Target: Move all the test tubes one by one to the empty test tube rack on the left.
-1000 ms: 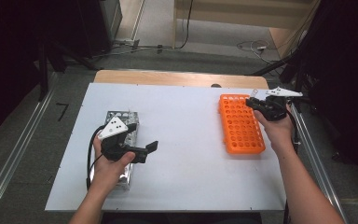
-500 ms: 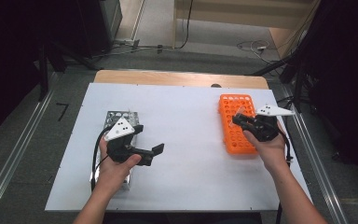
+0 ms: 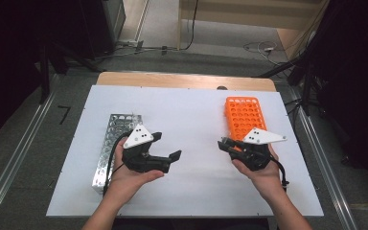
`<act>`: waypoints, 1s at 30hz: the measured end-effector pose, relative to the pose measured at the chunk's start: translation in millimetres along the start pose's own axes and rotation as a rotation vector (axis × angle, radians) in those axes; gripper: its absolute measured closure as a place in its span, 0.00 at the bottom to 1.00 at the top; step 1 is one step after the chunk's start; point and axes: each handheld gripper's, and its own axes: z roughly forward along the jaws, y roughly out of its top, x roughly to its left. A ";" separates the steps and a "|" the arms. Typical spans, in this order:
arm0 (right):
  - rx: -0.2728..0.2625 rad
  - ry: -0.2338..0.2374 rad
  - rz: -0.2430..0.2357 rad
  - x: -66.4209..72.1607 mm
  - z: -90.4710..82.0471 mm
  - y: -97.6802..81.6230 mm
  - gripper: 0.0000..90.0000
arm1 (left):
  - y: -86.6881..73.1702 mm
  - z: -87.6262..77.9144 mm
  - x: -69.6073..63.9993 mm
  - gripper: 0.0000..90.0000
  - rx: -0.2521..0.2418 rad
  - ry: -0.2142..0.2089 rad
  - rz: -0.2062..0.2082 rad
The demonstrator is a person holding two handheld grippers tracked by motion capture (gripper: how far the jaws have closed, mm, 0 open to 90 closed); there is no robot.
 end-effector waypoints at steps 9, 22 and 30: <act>0.040 0.060 -0.065 32.9 19.4 -0.7 0.82 | 3.0 4.4 -15.7 0.35 -0.022 -0.064 0.040; 0.077 0.139 -0.100 65.9 34.7 0.4 0.82 | 0.4 16.7 -35.3 0.62 -0.030 -0.132 0.101; 0.075 0.168 -0.124 78.2 36.6 1.3 0.82 | -3.9 24.6 -41.1 0.79 0.016 -0.114 0.129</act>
